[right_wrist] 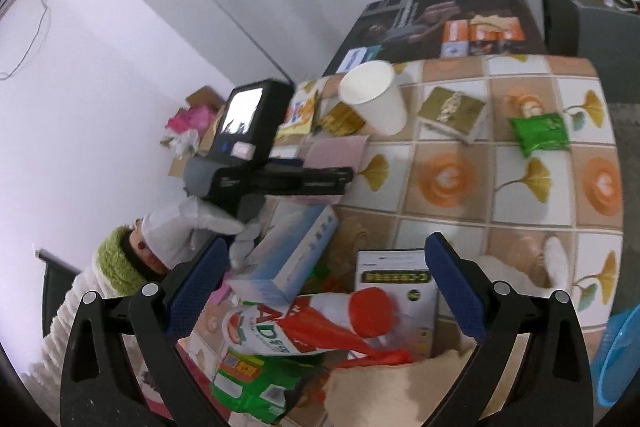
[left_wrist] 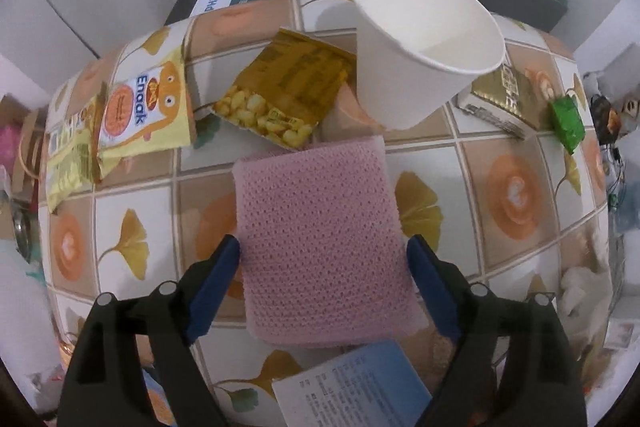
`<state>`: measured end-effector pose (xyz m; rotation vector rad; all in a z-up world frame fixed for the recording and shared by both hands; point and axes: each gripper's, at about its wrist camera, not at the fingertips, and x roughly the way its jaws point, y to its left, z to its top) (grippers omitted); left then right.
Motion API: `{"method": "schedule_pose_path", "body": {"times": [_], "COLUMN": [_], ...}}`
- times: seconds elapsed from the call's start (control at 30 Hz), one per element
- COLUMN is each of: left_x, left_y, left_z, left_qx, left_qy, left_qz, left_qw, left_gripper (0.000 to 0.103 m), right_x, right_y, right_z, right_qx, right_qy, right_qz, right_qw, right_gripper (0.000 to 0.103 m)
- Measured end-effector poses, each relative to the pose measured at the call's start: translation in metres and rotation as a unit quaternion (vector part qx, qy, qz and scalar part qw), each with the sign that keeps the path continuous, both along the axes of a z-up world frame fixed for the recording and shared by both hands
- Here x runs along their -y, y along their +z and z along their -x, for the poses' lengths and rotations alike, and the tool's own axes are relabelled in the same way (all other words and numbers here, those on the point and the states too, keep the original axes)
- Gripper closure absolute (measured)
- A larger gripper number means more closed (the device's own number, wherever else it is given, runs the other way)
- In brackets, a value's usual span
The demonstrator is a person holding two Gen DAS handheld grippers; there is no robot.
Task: Collect trash
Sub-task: 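Grasp the pink mesh sponge with the left tool while the right tool grasps the blue-and-white box, then lift the sponge and box and carry both toward the blue wastebasket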
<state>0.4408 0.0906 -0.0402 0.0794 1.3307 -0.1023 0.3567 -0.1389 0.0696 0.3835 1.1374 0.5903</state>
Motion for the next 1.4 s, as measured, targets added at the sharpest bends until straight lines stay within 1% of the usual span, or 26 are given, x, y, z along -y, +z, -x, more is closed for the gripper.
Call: {"method": "schedule_pose_path", "body": {"times": [0.07,0.23,0.27,0.37,0.47,0.57,0.67,0.8,0.87,1.07,1.27,1.37,1.4], "left_x": [-0.002,-0.015,-0.017,-0.022,-0.028,-0.040,-0.055,-0.072,-0.083,-0.105,-0.112,-0.113,-0.114], "left_y": [-0.002,-0.017,-0.015,-0.014,-0.013,-0.012,-0.011,-0.004,0.002,0.012,0.014,0.015,0.015], "left_z": [-0.004,-0.013,-0.013,-0.012,-0.009,-0.006,0.000,0.006,0.007,0.012,0.018,0.021,0.022], "left_qx": [-0.009,-0.046,-0.037,-0.035,-0.030,-0.023,-0.019,-0.012,-0.003,0.009,0.013,0.016,0.017], "left_qy": [0.008,0.044,0.046,0.045,0.049,0.063,0.084,0.097,0.105,0.121,0.122,0.119,0.119], "left_qz": [0.004,0.037,0.041,0.054,0.065,0.071,0.078,0.081,0.083,0.093,0.105,0.107,0.109], "left_qw": [0.9999,0.9973,0.9974,0.9969,0.9962,0.9952,0.9932,0.9919,0.9910,0.9883,0.9870,0.9870,0.9868], "left_gripper": [0.020,0.019,0.019,0.020,0.022,0.023,0.024,0.024,0.024,0.024,0.024,0.024,0.024], "right_x": [-0.003,-0.005,-0.006,-0.010,-0.020,-0.039,-0.059,-0.099,-0.114,-0.148,-0.160,-0.163,-0.163], "right_y": [-0.002,-0.005,-0.004,-0.004,-0.003,-0.004,-0.006,-0.012,-0.017,-0.043,-0.067,-0.076,-0.079], "right_z": [0.000,0.000,0.000,0.001,0.000,-0.003,-0.005,-0.013,-0.019,-0.037,-0.043,-0.043,-0.044], "right_qx": [-0.005,-0.014,-0.015,-0.019,-0.026,-0.035,-0.042,-0.047,-0.054,-0.092,-0.118,-0.129,-0.133], "right_qy": [0.005,0.008,0.009,0.022,0.043,0.073,0.106,0.159,0.173,0.200,0.214,0.217,0.216], "right_qz": [-0.001,0.001,0.002,0.005,0.012,0.025,0.040,0.076,0.090,0.139,0.177,0.188,0.194], "right_qw": [1.000,1.000,1.000,1.000,0.999,0.996,0.993,0.983,0.979,0.966,0.953,0.949,0.948], "right_gripper": [0.008,0.008,0.008,0.008,0.008,0.008,0.008,0.008,0.008,0.008,0.008,0.008,0.010]}}
